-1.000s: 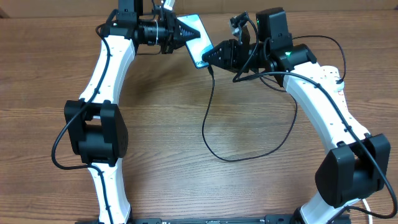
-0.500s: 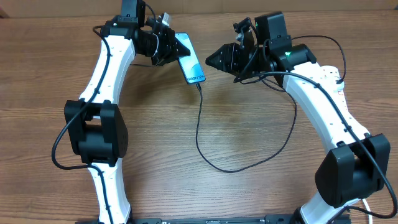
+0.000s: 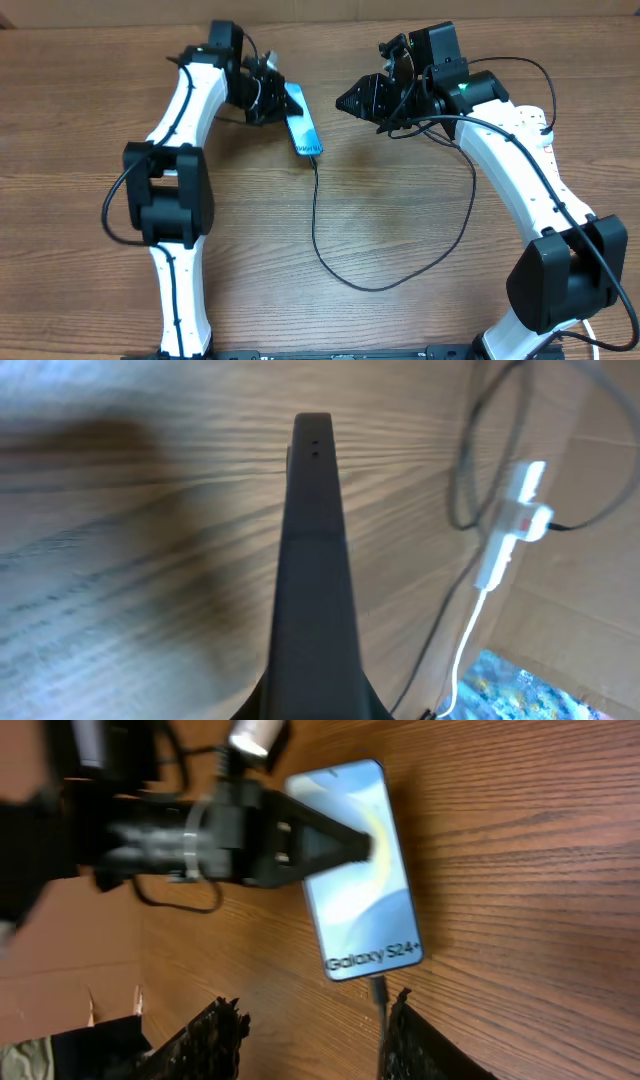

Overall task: Plug charger to phone and switch on socket
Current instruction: 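Open the right gripper and lower the phone with the left gripper, then lay the phone flat on the table and open the left gripper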

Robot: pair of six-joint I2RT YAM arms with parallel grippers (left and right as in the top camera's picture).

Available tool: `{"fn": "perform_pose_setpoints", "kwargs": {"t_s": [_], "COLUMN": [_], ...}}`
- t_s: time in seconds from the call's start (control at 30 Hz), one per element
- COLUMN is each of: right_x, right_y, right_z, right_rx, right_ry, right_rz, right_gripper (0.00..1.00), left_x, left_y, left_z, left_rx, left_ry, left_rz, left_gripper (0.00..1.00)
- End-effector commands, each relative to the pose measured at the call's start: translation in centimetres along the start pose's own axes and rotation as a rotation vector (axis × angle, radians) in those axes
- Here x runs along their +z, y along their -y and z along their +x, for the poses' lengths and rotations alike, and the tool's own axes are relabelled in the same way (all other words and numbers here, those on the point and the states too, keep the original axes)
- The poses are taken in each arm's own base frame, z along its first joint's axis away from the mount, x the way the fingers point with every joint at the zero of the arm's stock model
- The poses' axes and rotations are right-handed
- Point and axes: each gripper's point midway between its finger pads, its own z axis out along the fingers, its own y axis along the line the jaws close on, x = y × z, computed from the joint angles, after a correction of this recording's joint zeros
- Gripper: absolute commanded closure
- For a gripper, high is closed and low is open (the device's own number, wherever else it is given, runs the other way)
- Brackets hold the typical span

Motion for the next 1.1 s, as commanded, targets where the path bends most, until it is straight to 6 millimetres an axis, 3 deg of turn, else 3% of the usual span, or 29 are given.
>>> {"fn": "perform_pose_setpoints", "kwargs": {"t_s": [0.0, 0.33, 0.47, 1.07], "right_x": [-0.4, -0.4, -0.4, -0.4], "right_y": [-0.1, 0.2, 0.2, 0.3], "right_z": [-0.1, -0.3, -0.3, -0.3], "right_rx": [-0.012, -0.012, -0.012, -0.012], "right_ry": [0.014, 0.024, 0.025, 0.027], "right_rz": [0.012, 0.028, 0.028, 0.034], "right_gripper": [0.52, 0.47, 0.47, 0.43], "left_x": [0.6, 1.1, 1.1, 2.0], "left_y": [-0.8, -2.8, -3.5, -6.8], "left_z": [0.0, -0.4, -0.5, 1.0], "left_rx": [-0.002, -0.011, -0.02, -0.068], "left_ry": [-0.024, -0.008, -0.001, -0.026], "left_rz": [0.012, -0.073, -0.109, -0.243], "left_gripper": [0.96, 0.9, 0.94, 0.87]}}
